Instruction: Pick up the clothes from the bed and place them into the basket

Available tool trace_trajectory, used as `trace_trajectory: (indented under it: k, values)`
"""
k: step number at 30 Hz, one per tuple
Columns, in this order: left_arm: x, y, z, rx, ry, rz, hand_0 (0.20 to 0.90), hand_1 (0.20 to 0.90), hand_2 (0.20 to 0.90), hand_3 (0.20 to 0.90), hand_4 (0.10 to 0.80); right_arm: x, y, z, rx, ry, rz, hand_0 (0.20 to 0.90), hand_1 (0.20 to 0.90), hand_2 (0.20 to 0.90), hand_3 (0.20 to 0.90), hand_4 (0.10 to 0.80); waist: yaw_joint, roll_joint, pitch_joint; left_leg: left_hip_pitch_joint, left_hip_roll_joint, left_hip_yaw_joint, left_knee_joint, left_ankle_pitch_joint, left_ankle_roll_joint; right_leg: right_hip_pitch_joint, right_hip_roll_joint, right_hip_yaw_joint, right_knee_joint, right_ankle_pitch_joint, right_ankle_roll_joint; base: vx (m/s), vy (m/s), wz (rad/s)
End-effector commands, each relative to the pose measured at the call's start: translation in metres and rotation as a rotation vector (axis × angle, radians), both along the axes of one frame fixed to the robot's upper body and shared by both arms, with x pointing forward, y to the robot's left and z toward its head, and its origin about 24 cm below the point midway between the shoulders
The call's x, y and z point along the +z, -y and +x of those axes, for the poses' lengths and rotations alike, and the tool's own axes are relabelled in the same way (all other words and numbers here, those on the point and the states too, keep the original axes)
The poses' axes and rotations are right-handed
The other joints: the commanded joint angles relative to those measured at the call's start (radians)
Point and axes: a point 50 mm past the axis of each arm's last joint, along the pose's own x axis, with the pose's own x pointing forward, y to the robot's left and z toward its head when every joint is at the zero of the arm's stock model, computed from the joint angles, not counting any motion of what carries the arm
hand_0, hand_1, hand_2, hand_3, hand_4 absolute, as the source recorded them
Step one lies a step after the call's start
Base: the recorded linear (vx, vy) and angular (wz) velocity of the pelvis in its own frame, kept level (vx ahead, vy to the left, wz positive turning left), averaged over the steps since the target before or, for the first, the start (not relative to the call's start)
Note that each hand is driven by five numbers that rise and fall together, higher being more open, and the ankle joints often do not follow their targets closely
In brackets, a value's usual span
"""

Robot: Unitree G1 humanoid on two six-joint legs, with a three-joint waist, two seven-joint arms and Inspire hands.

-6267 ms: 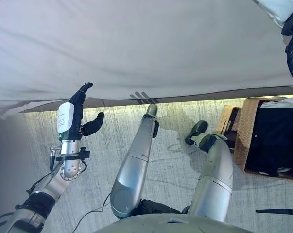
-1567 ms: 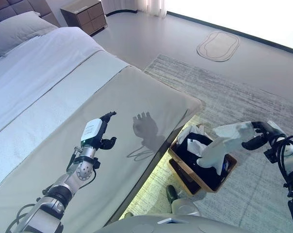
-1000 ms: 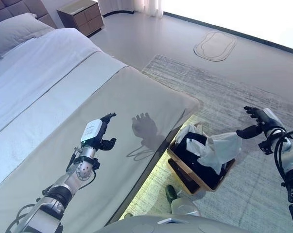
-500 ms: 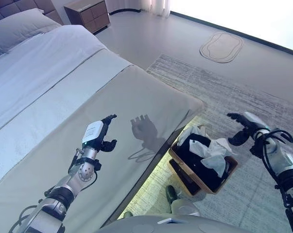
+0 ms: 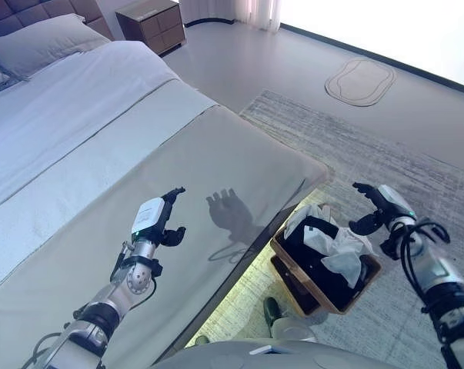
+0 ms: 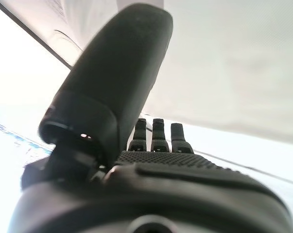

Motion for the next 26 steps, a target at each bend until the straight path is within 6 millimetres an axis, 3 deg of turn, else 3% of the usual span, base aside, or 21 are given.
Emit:
trace_trajectory:
  k: [1,3,8,19,26]
  values:
    - [0.021,-0.005,0.011,0.056,0.176,-0.038,0.900,0.900,0.900,0.900,0.800,0.035,-0.037,0.012,0.096,0.423,-0.077,0.900,0.900,0.900,0.900,0.800,0.027,-0.038,-0.066,-0.057,-0.021,-0.063,0.019,-0.013,0.026,-0.017,-0.019,-0.008,0.097,-0.080,0.052,0.006,0.015,0.12]
    - [0.014,-0.004,0.002,0.082,0.168,-0.059,0.900,0.900,0.900,0.900,0.800,0.026,-0.054,0.004,0.114,0.493,-0.092,0.900,0.900,0.900,0.900,0.800,0.036,-0.032,-0.065,-0.058,-0.024,-0.074,0.020,-0.014,0.027,-0.009,-0.022,-0.018,0.092,-0.084,0.052,0.017,0.020,0.11]
    - [-0.001,-0.008,-0.018,0.125,0.098,-0.089,0.900,0.900,0.900,0.900,0.800,0.008,-0.067,-0.009,0.155,0.477,-0.088,0.900,0.900,0.900,0.900,0.800,0.059,-0.025,-0.065,-0.061,-0.028,-0.095,0.023,-0.014,0.026,0.013,-0.029,-0.047,0.088,-0.098,0.049,0.047,0.015,0.14]
    - [-0.024,-0.038,-0.049,0.255,-0.097,-0.065,0.900,0.900,0.900,0.900,0.800,-0.003,-0.065,-0.020,0.289,0.348,-0.181,0.900,0.900,0.900,0.900,0.800,0.115,-0.033,-0.071,-0.077,-0.035,-0.145,0.027,-0.005,0.021,0.051,-0.037,-0.117,0.086,-0.120,0.041,0.051,-0.008,0.22]
    - [-0.030,-0.044,-0.058,0.254,-0.162,-0.032,0.900,0.900,0.900,0.900,0.800,-0.019,-0.068,-0.026,0.303,0.241,-0.163,0.900,0.900,0.900,0.900,0.800,0.155,-0.032,-0.064,-0.100,-0.040,-0.186,0.031,0.004,0.019,0.055,-0.042,-0.158,0.095,-0.134,0.037,0.013,-0.016,0.16]
